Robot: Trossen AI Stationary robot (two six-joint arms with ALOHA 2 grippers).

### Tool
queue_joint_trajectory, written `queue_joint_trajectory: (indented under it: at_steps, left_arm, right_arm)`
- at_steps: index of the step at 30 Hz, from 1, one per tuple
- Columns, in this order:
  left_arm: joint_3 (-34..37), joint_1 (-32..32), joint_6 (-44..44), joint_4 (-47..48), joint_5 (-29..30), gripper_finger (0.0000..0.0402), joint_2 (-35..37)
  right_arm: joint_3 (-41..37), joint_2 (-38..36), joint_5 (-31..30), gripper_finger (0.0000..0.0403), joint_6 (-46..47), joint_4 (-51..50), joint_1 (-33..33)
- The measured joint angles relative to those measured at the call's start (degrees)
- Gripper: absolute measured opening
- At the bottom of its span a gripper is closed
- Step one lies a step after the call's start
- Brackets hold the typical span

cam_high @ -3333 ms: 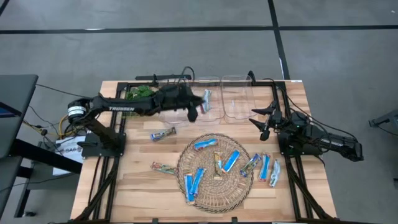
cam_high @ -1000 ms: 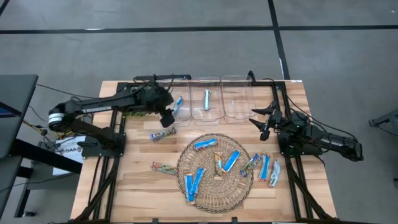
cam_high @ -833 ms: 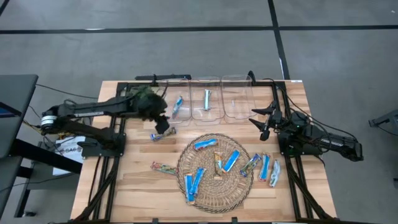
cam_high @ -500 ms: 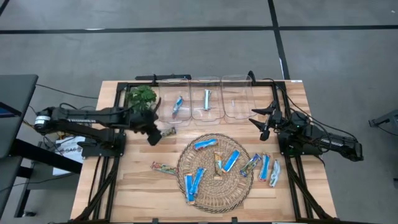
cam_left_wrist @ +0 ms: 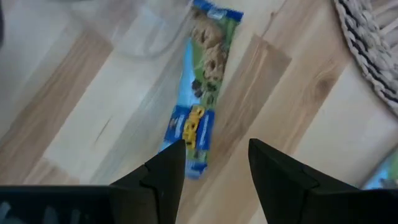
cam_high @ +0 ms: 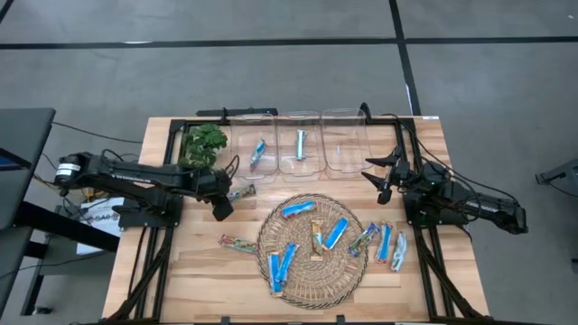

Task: Pick and place Granola Bars by type
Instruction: Put the blue granola bar into the right transparent bin

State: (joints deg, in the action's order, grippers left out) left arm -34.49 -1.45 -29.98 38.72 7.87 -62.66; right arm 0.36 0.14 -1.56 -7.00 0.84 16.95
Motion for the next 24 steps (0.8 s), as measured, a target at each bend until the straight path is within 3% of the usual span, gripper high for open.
queue_joint_trajectory:
  at_steps: [9, 15, 24]
  left_arm:
    - [2.3, 0.0, 9.8, -4.2, 5.9, 0.0177, -4.1]
    - [4.9, 0.0, 11.5, -9.7, 4.0, 0.0204, -4.1]
    - [6.4, 0.0, 11.4, -10.5, 5.0, 0.0246, -4.1]
  right_arm:
    - [0.0, 0.0, 0.0, 0.0215, 0.0, 0.0, 0.0]
    - [0.0, 0.0, 0.0, 0.0215, 0.0, 0.0, 0.0]
    - [0.0, 0.0, 0.0, 0.0215, 0.0, 0.0, 0.0]
